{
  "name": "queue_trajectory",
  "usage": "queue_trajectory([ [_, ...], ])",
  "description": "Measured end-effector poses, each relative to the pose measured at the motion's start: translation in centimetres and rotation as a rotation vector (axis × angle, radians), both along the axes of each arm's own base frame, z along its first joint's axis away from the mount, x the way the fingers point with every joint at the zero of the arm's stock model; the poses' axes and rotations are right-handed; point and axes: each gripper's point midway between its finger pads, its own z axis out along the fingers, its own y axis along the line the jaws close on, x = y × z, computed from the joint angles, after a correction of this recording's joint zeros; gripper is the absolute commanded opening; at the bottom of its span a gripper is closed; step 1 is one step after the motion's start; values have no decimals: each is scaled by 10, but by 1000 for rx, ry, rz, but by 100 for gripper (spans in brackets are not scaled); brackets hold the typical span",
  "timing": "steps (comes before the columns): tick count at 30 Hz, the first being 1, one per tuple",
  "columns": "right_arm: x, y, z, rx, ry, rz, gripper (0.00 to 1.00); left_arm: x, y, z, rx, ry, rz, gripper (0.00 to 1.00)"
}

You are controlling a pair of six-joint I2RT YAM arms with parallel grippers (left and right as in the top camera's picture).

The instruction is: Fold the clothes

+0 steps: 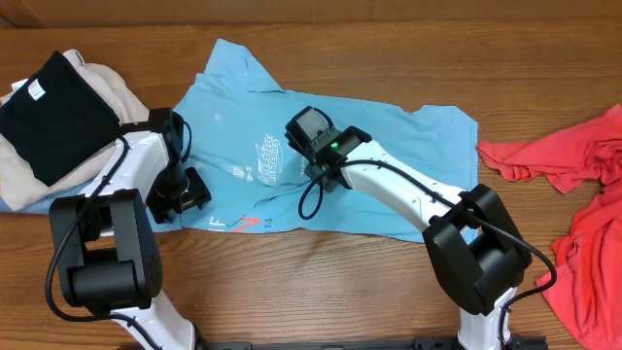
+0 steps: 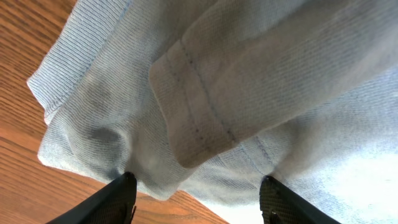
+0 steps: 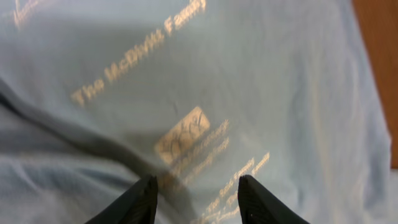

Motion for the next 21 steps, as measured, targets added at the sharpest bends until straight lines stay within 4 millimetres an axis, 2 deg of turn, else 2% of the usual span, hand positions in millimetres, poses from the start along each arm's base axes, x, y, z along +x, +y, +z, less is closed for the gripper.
queue_trajectory([
  [6, -20, -29, -6, -73, 96, -80, 30, 0, -1, 0, -3, 0, 1, 66],
  [11, -25, -60, -13, -9, 217, -242, 29, 0, -1, 0, -3, 0, 0, 66],
  [16, -30, -72, -18, 83, 313, -328, 29, 0, -1, 0, -3, 0, 0, 66],
  [21, -50, -81, -34, 90, 395, -364, 29, 0, -1, 0, -3, 0, 0, 67],
])
